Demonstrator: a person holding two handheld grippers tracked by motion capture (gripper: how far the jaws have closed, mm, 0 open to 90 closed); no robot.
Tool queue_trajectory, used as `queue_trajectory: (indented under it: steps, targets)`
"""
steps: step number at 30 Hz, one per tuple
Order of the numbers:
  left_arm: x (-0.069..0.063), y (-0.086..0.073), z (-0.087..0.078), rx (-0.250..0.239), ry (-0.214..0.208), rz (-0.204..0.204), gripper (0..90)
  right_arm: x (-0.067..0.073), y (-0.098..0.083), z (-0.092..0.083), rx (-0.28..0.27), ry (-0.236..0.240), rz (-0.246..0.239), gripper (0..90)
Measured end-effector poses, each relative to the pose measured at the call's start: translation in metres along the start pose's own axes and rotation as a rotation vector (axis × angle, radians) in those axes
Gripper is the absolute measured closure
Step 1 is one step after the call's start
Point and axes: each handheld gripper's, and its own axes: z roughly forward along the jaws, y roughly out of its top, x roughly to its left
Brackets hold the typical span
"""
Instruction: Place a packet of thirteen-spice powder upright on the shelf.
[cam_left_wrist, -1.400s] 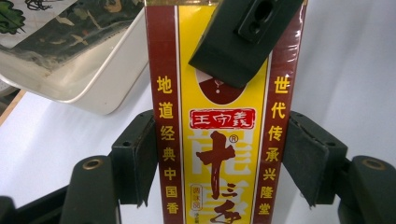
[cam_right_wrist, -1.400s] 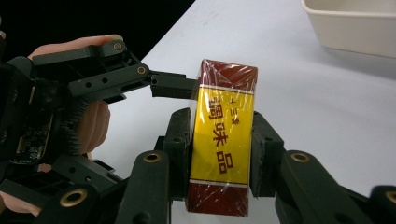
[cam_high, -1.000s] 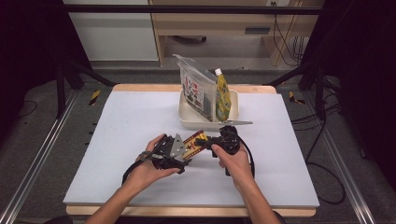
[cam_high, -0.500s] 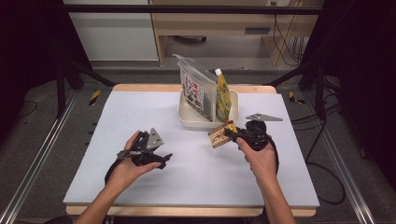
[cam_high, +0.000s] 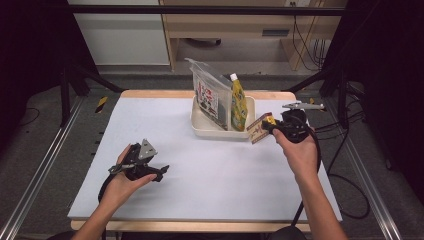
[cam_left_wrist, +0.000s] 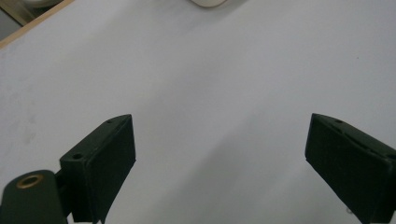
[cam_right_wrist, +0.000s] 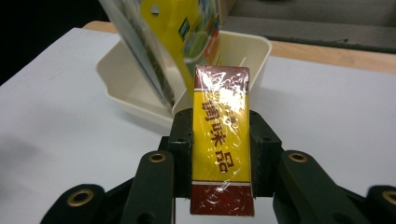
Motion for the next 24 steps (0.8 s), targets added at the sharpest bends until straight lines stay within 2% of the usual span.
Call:
queue_trajectory:
  steps: [5,10,13,15,16,18,24]
  targets:
    - [0.005,-0.01,-0.007,-0.003,0.016,-0.015,8.5,-0.002,0.023,-0.005,-0.009,-0.051,-0.024,68.3]
    - [0.011,-0.017,-0.01,0.001,0.03,-0.034,8.5,-0.002,0.049,0.001,-0.009,-0.105,-0.034,68.3]
    - [0.011,-0.018,-0.01,-0.015,0.034,-0.058,8.5,-0.001,0.065,0.012,-0.011,-0.125,-0.03,68.3]
    - [0.011,-0.019,-0.01,-0.001,0.033,-0.041,8.5,0.001,0.073,0.021,-0.003,-0.142,-0.022,68.3]
    - [0.011,-0.019,-0.01,-0.009,0.032,-0.048,8.5,0.001,0.077,0.027,0.002,-0.153,-0.025,68.3]
    - [0.012,-0.019,-0.01,-0.004,0.032,-0.041,8.5,0.001,0.082,0.036,0.014,-0.164,-0.013,68.2]
    - [0.012,-0.021,-0.009,-0.003,0.03,-0.056,8.5,0.001,0.088,0.059,0.041,-0.171,0.014,68.2]
